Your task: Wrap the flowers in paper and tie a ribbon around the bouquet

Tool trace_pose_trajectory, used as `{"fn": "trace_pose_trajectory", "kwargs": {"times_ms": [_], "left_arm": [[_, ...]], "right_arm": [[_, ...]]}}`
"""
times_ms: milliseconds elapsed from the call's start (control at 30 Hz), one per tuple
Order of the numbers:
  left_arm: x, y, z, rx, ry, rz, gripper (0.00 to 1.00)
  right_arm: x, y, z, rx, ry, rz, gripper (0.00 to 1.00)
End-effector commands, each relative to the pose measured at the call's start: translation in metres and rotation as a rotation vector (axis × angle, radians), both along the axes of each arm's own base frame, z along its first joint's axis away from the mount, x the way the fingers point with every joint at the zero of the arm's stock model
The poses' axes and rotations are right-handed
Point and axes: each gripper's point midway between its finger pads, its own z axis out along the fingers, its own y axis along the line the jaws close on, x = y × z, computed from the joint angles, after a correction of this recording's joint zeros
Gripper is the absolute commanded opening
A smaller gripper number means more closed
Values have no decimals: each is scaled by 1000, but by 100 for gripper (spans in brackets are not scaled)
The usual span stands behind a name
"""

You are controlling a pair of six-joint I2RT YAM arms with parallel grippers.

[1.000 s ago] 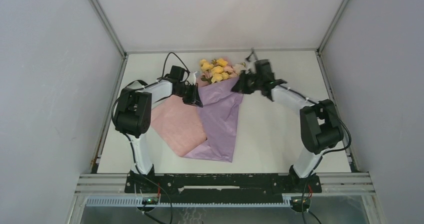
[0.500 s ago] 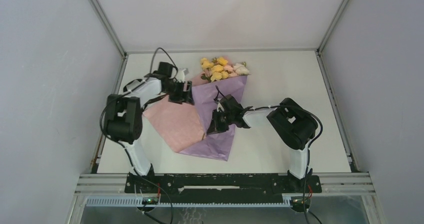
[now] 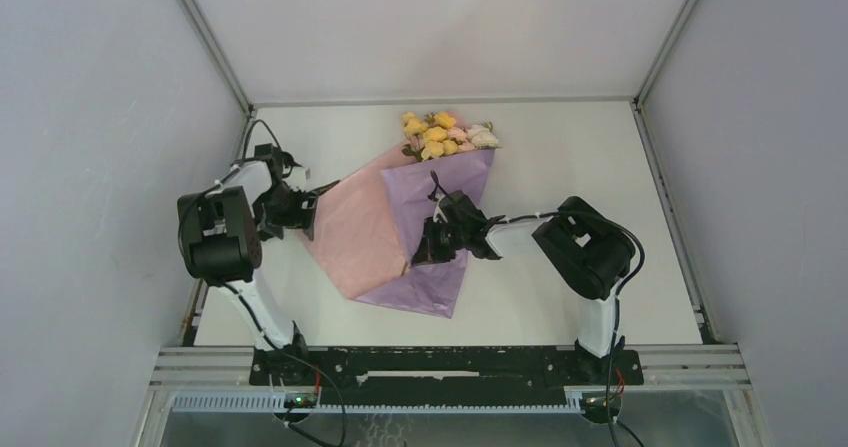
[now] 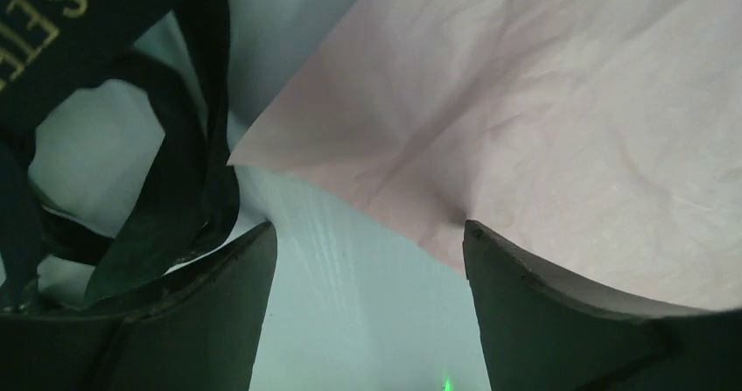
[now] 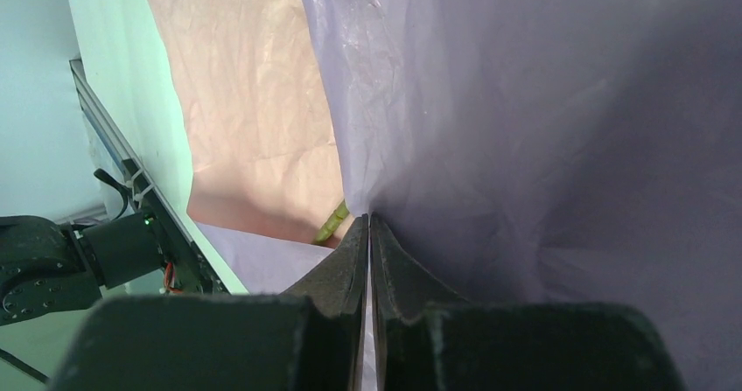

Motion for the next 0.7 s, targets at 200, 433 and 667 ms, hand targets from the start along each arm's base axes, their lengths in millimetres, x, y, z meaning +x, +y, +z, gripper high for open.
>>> {"fn": "trace_pose_trajectory", "kwargs": {"times_ms": [200, 433, 667], "left_arm": [[23, -36, 3, -85, 54, -101, 70], [19, -75, 13, -212, 71, -159, 57], [15, -91, 29, -275, 32, -178, 29]], "right_arm": [[3, -24, -10, -70, -54, -37, 11], [5, -29, -9, -88, -68, -39, 11], [5, -34, -12, -85, -60, -52, 11]]}}
